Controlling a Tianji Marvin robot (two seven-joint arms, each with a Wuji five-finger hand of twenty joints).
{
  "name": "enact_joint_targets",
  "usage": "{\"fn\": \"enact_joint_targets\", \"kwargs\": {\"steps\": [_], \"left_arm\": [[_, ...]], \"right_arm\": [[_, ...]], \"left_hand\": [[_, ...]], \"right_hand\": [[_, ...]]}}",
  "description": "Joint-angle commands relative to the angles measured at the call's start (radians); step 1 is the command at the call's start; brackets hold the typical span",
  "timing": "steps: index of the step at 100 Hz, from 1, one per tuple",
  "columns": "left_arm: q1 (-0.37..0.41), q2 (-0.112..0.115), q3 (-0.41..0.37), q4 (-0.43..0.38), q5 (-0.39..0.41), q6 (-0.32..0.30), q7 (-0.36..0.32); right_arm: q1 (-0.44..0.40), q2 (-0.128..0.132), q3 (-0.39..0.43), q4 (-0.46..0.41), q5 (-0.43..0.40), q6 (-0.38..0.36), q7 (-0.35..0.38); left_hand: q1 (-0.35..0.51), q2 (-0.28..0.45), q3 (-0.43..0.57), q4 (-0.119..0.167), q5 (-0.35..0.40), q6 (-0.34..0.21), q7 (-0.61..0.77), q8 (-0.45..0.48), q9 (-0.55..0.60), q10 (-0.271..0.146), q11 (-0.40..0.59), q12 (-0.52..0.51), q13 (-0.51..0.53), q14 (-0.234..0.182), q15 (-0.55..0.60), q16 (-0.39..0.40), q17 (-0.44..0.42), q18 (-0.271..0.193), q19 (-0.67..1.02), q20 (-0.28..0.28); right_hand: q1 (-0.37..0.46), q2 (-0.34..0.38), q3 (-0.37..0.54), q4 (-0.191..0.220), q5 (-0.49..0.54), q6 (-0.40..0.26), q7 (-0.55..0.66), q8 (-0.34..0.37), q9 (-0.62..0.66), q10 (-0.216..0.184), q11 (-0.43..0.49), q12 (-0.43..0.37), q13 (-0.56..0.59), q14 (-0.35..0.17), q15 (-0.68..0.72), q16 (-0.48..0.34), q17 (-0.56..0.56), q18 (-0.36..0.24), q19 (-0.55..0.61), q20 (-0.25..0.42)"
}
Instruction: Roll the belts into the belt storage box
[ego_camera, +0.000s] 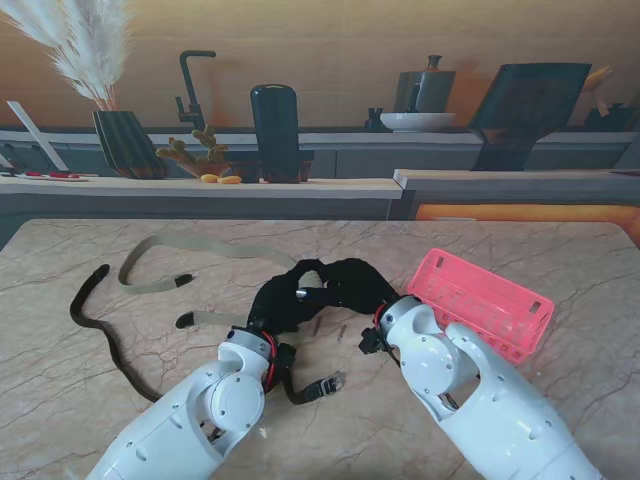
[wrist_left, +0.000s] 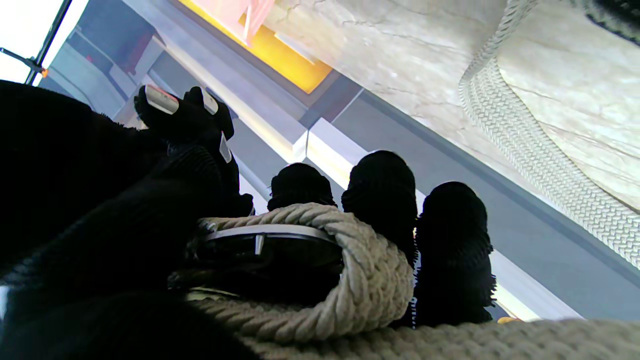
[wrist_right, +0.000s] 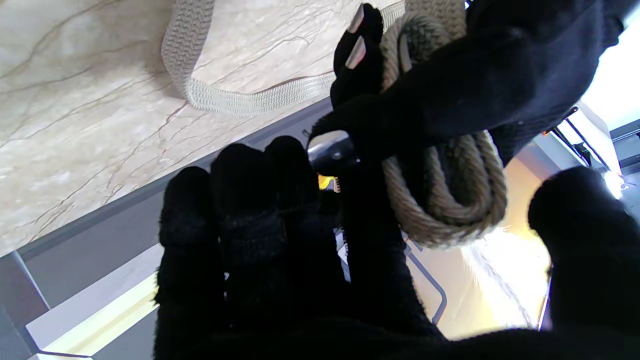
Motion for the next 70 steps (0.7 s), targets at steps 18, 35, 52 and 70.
{"fn": "enact_joint_targets", "kwargs": {"steps": [18,35,52,70], "left_arm": [[0.002,0.003,0.001,-0.007,0.011,0.0,-0.007],[0.006,0.004,-0.004,-0.011,0.016,-0.013,-0.001],[0.015,0.007,-0.015,-0.018,0.012,-0.033,-0.005],[0.019,0.018,-0.025,-0.018,0.031,-0.063,-0.019]], "right_arm": [[0.018,-0.01,-0.034,-0.002,0.031,0.051,0.036],[0.018,-0.011,-0.032,-0.014,0.08,0.121,0.069],[0.001,-0.024,0.002,-0.026,0.174,0.196,0.067],[-0.025,-0.038,0.057,-0.036,0.266,0.238,0.042]], "left_hand": [[-0.017,-0.032,0.05,0.017,-0.032,0.01,-0.037,-0.016,0.042,-0.067,0.063,0.03,0.036,-0.026,0.024,0.02,0.006,0.018,0.05,-0.004],[-0.022,-0.027,0.05,0.015,-0.029,0.003,-0.03,-0.012,0.039,-0.077,0.059,0.03,0.031,-0.032,0.011,0.015,0.002,0.015,0.039,-0.009],[-0.035,-0.034,0.048,0.009,-0.015,-0.026,-0.03,-0.012,0.004,-0.079,0.011,0.021,-0.011,-0.029,-0.049,0.0,-0.036,0.001,-0.013,-0.028],[-0.06,-0.041,0.01,0.0,-0.033,-0.087,-0.097,-0.045,-0.243,0.035,-0.34,-0.094,-0.262,0.054,-0.347,-0.041,-0.248,-0.001,-0.257,-0.058]], "right_hand": [[0.167,0.077,-0.11,0.009,0.05,-0.035,0.044,0.006,0.057,0.046,0.06,0.001,0.061,0.011,0.056,-0.01,0.024,-0.007,0.094,0.008],[0.514,0.145,-0.234,0.046,-0.001,-0.05,0.156,-0.163,0.057,0.035,0.059,-0.014,0.063,0.004,0.052,-0.025,0.027,-0.019,0.101,-0.008],[0.542,0.125,0.012,-0.002,-0.103,-0.094,0.295,-0.244,0.02,0.014,0.051,-0.017,0.025,-0.009,0.03,-0.026,-0.002,-0.041,0.072,-0.02],[0.566,0.135,-0.006,-0.036,-0.134,-0.17,0.338,-0.193,-0.013,0.0,0.046,-0.014,-0.017,-0.014,0.026,-0.017,-0.036,-0.055,0.053,-0.019]]}}
